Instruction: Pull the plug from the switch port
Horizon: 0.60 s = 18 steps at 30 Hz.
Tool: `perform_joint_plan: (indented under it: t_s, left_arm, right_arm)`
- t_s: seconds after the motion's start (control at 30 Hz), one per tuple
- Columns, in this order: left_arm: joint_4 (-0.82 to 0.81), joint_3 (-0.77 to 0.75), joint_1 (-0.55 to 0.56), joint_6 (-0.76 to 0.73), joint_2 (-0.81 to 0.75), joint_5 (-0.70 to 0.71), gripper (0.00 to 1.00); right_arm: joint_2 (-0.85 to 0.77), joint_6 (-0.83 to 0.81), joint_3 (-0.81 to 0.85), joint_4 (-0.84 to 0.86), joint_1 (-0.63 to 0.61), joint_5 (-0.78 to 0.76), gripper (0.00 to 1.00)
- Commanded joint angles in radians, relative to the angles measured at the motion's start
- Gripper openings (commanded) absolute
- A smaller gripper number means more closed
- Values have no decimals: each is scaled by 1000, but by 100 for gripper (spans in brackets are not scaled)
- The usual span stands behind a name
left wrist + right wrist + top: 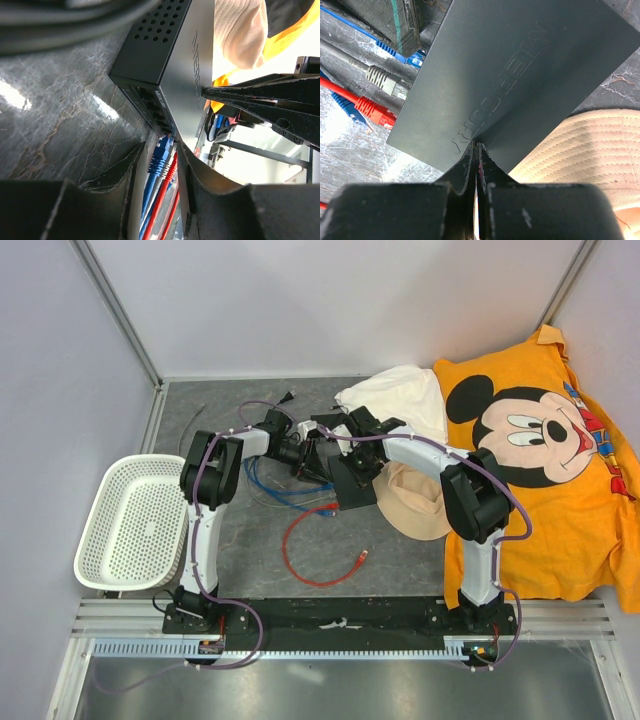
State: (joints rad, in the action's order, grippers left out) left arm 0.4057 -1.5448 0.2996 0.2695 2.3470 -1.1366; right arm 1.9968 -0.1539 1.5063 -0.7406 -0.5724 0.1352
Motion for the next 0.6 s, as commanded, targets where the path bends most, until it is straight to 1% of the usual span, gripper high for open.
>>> perform_joint_plan:
  t_s: [0.0, 0.3, 0.53, 0.57]
  left_arm:
    - [15, -32, 16, -55, 26, 3, 38]
    - [65, -38, 30, -98, 40, 1, 34]
    - [67, -23, 36, -98, 34, 11, 33]
    - [65, -23, 36, -99, 32, 11, 31]
  right_arm:
    - [45, 1, 12, 0, -7, 4, 0]
    - [57, 7, 19, -2, -9, 9, 0]
    - [59, 7, 20, -2, -10, 10, 0]
    - [59, 5, 20, -3, -11, 10, 0]
